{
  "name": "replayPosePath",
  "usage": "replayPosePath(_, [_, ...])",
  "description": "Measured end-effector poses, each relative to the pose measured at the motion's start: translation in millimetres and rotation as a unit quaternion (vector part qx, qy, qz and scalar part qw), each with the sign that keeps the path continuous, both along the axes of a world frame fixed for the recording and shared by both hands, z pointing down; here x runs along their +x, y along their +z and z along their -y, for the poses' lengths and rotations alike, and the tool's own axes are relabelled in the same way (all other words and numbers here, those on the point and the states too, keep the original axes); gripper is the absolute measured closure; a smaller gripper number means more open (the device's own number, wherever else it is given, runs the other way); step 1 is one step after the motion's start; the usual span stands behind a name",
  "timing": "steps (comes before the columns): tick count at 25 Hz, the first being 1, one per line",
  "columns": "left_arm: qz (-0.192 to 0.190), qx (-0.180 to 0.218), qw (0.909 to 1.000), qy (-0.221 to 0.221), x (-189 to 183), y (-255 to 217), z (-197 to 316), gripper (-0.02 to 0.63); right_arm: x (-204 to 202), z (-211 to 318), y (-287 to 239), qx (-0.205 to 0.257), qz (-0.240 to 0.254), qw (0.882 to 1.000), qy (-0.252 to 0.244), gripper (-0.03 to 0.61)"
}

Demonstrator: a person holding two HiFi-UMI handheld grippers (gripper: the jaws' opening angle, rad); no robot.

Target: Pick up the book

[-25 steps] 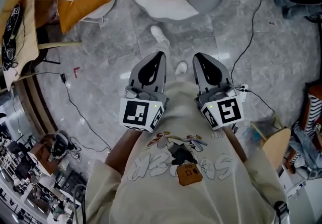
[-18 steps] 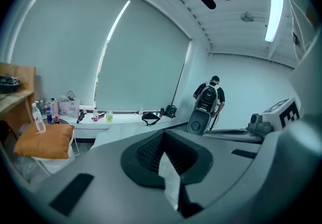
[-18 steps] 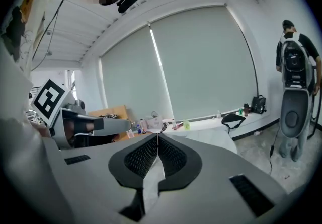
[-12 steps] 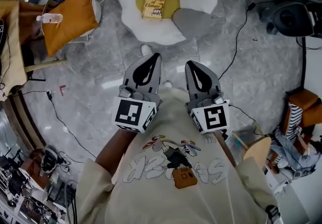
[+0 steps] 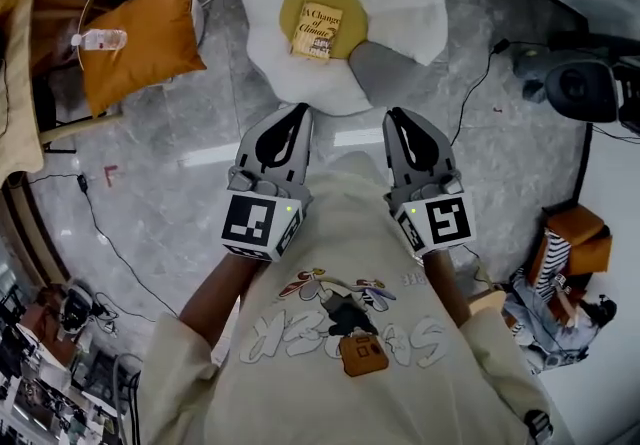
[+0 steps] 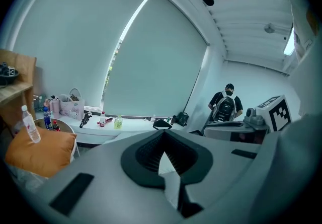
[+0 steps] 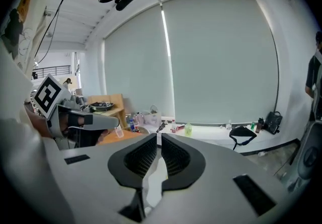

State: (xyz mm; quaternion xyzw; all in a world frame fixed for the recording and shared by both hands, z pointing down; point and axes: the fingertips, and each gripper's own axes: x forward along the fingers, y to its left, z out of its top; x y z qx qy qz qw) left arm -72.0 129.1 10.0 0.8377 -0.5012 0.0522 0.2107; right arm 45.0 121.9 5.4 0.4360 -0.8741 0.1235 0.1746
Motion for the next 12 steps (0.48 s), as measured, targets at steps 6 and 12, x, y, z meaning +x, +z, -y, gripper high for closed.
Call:
replayPosePath(6, [0.008,-0.017,0.9998,-0.01,-5,17,38,0.607,-5,54,14,-0.02,-0.028,0.998,-0.045,0.548])
replayPosePath(12, [0.021,-0.039,0.9983,-0.037,18,32,71,0.607,21,100,36,-0.053,-0.025,0.993,-0.107,0.546])
